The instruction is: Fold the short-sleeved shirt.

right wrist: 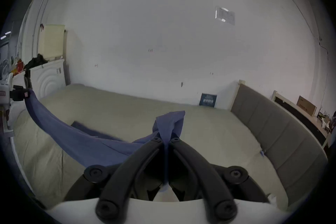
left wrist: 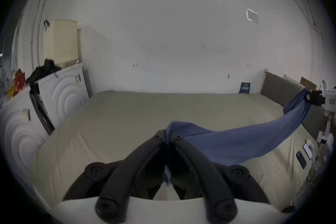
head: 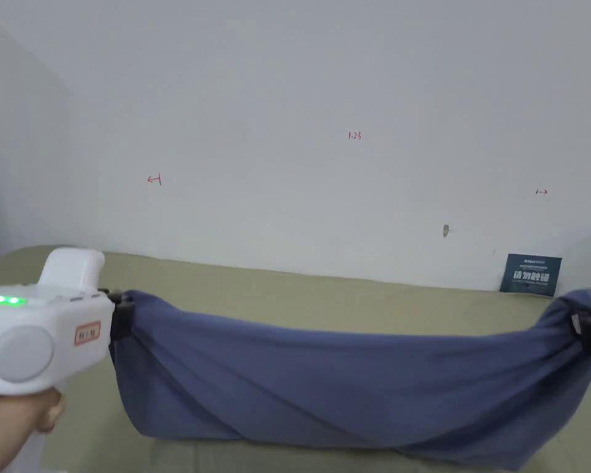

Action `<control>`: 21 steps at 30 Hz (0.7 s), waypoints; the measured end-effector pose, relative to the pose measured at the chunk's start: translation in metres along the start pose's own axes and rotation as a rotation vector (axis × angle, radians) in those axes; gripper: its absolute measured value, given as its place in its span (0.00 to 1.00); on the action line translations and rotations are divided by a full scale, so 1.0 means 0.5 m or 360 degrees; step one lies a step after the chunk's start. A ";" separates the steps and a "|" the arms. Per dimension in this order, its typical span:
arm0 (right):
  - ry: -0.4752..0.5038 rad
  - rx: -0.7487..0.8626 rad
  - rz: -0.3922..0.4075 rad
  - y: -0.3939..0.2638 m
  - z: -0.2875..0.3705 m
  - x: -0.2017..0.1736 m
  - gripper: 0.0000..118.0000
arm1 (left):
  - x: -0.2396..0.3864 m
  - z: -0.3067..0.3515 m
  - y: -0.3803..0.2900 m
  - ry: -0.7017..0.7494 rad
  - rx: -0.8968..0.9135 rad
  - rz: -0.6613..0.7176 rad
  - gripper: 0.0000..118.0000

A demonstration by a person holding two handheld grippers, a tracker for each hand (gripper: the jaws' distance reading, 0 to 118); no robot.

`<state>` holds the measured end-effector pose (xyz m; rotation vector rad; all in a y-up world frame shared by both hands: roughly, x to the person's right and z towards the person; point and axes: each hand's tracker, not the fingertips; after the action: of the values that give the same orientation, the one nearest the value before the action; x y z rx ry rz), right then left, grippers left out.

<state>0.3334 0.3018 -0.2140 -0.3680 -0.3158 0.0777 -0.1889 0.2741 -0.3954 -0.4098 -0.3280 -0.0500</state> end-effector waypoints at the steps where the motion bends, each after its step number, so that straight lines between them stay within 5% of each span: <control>1: 0.0026 -0.0038 -0.0020 -0.026 0.014 -0.001 0.02 | -0.003 0.010 -0.025 -0.0013 -0.0024 0.0031 0.04; 15: 0.0052 -0.0352 -0.0369 -0.379 0.161 0.006 0.02 | -0.034 0.119 -0.324 -0.0124 -0.0300 0.0098 0.04; 21: 0.0069 -0.0477 -0.0343 -0.461 0.183 -0.009 0.02 | -0.026 0.143 -0.396 -0.0114 -0.0392 0.0076 0.04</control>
<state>0.3044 0.1180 -0.0500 -0.6293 -0.3229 -0.1909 -0.2455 0.1209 -0.2622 -0.6648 -0.3843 -0.0290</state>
